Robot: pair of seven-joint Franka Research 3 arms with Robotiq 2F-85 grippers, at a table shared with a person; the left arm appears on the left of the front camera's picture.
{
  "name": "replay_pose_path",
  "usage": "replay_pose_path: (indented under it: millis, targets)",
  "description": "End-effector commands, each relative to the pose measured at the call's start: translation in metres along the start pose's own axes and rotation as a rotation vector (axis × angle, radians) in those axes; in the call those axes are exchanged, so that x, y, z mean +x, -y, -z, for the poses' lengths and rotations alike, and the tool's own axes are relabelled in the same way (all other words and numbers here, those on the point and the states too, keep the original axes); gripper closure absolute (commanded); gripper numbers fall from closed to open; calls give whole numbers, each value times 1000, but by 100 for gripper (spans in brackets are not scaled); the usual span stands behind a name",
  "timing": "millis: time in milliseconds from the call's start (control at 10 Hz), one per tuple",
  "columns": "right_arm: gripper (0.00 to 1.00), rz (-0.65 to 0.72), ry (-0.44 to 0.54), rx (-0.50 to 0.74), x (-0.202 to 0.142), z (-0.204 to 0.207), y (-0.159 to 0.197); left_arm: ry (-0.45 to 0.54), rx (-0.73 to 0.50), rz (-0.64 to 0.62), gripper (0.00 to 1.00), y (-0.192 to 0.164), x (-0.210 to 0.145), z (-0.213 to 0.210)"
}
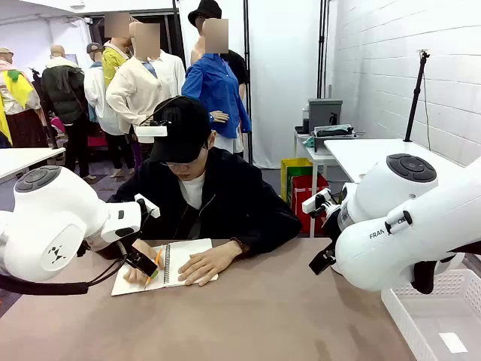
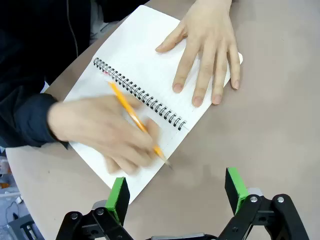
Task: Sort the paper based on its condition.
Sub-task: If a person hands you a paper, place it in the Organizing basket , and if it's crumpled, put it in the Trash can.
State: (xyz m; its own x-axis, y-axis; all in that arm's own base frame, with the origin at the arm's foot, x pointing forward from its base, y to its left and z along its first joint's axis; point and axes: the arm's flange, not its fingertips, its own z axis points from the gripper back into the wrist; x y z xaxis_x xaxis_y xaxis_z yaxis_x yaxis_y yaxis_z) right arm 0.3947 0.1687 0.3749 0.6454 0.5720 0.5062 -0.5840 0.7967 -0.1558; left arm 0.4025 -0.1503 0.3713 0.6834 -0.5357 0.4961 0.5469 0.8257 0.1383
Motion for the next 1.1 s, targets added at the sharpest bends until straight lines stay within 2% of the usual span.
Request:
replay_pose_path:
  millis: [0, 1000]
  targets:
    - [0, 0, 0, 0, 0, 0, 0, 0, 0, 0, 0, 0, 0, 0]
    - [0, 0, 0, 0, 0, 0, 0, 0, 0, 0, 0, 0, 0, 0]
